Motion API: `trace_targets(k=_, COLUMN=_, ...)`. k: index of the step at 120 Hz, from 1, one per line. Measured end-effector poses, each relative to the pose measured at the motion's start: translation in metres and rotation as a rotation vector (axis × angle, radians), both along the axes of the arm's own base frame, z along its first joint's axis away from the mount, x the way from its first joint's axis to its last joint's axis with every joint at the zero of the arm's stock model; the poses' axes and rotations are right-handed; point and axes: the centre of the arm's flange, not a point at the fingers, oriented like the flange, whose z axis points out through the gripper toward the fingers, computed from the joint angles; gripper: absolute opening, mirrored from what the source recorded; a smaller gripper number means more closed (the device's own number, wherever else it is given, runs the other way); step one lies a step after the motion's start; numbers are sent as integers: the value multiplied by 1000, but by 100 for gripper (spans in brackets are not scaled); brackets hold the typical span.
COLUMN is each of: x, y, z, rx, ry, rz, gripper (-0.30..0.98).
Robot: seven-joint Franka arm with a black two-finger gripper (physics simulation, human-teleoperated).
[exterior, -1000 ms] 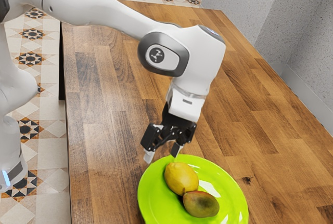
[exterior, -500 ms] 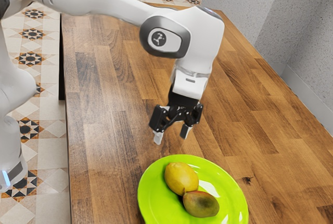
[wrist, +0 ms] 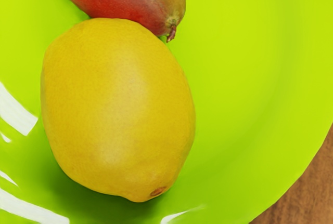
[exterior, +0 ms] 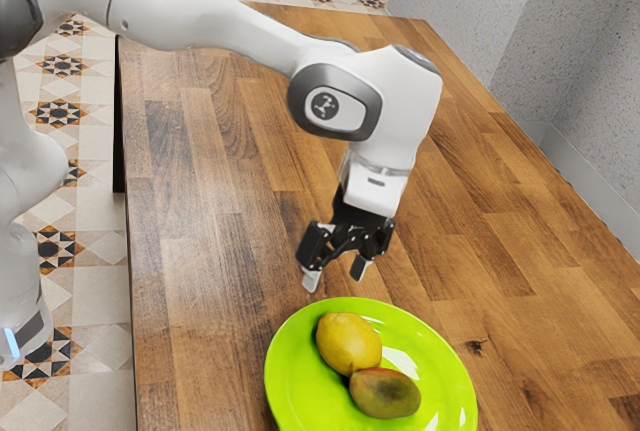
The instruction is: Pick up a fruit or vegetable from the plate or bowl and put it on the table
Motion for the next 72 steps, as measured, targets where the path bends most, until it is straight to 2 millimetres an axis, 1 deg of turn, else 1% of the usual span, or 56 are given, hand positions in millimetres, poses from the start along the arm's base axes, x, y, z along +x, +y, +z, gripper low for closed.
trace_targets(k=32, x=5, y=-14, z=-11, rx=-8, ry=-19, rz=-17, gripper=68)
trace_targets(k=51, x=9, y=-22, z=-21, rx=-5, ry=-29, rz=-24, gripper=68)
trace_targets(k=72, x=12, y=-28, z=-26, rx=-9, ry=-48, rz=-29, gripper=68)
